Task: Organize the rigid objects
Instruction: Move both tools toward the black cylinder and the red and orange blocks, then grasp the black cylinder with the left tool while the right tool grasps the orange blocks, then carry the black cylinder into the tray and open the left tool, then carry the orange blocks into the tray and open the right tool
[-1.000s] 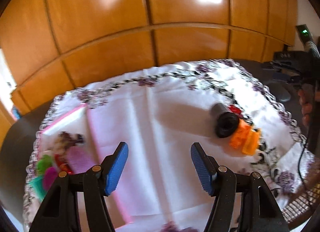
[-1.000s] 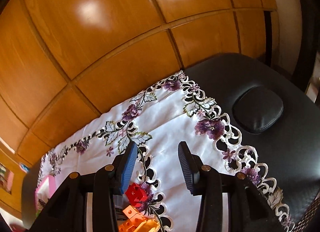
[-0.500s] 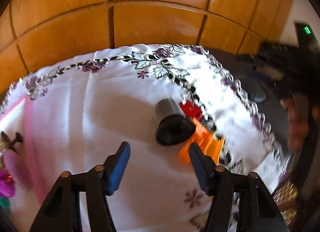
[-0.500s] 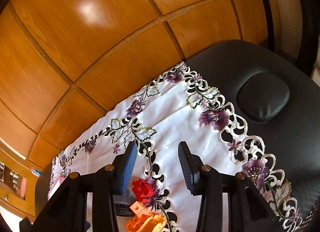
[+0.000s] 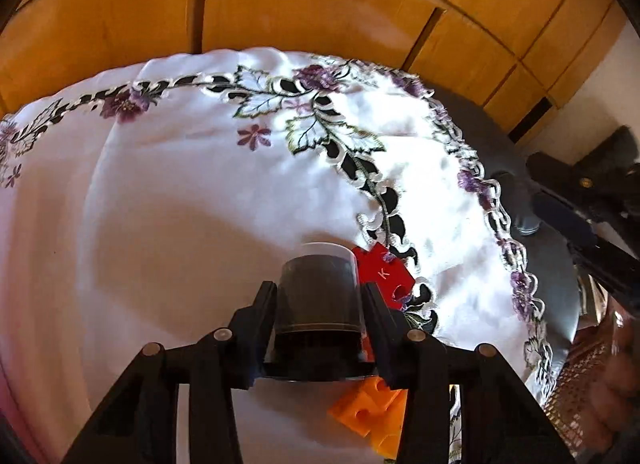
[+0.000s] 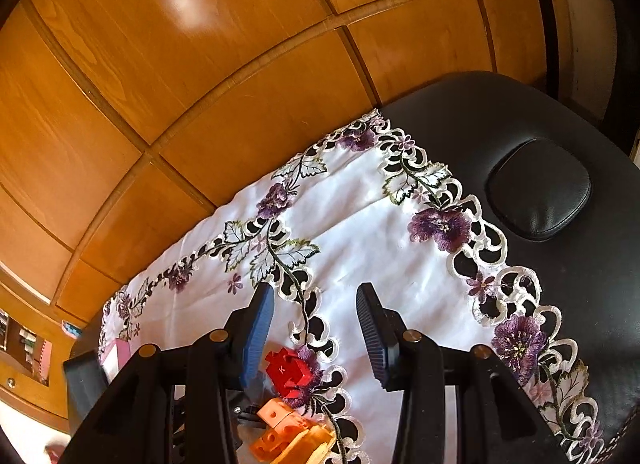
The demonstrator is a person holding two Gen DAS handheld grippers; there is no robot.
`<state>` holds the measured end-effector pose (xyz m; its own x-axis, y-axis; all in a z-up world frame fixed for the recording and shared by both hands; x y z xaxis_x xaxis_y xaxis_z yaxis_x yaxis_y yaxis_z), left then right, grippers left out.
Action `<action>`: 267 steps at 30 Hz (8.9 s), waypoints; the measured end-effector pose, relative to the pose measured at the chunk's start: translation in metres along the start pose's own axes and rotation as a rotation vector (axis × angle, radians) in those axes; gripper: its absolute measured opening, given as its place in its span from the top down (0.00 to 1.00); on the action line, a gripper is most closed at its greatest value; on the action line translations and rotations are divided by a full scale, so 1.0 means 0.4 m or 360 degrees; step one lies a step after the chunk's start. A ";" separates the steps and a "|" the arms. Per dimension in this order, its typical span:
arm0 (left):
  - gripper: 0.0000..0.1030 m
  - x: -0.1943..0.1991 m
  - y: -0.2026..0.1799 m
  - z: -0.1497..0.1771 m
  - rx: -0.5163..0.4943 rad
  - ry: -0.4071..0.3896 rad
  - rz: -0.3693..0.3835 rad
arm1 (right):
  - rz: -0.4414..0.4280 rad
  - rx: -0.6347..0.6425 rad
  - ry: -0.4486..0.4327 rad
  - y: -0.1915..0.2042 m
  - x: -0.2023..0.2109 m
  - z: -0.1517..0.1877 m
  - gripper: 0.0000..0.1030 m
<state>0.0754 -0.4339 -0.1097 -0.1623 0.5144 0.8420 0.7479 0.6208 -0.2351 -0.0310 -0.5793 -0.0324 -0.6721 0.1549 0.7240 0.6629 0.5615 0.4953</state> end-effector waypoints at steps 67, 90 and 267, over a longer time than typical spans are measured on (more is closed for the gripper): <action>0.57 0.175 0.078 0.285 -0.0194 -0.0254 -0.0355 | 0.0173 0.1079 0.0760 0.180 -0.205 0.337 0.79; 0.57 0.342 0.090 0.255 -0.0139 -0.0477 -0.0413 | 0.0262 0.1454 0.0553 0.219 -0.201 0.396 0.78; 0.19 0.733 0.612 0.548 0.0633 -0.0606 -0.1045 | -0.0316 0.1575 0.0623 0.807 -0.221 0.871 0.72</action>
<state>0.0699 -0.0015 -0.0266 -0.7419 0.0971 0.6634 0.1565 0.9872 0.0304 0.1276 -0.1284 -0.1040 -0.4700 -0.1831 0.8635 -0.1244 0.9822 0.1406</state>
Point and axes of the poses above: each gripper's, at about its wrist camera, not at the fingertips, and x roughly against the way its jaws point, y to its left, z to its underside, the point moved 5 cm from there along -x, roughly the way its jaws point, and after that the axes turned 6 degrees about -x, right-handed, at the moved point
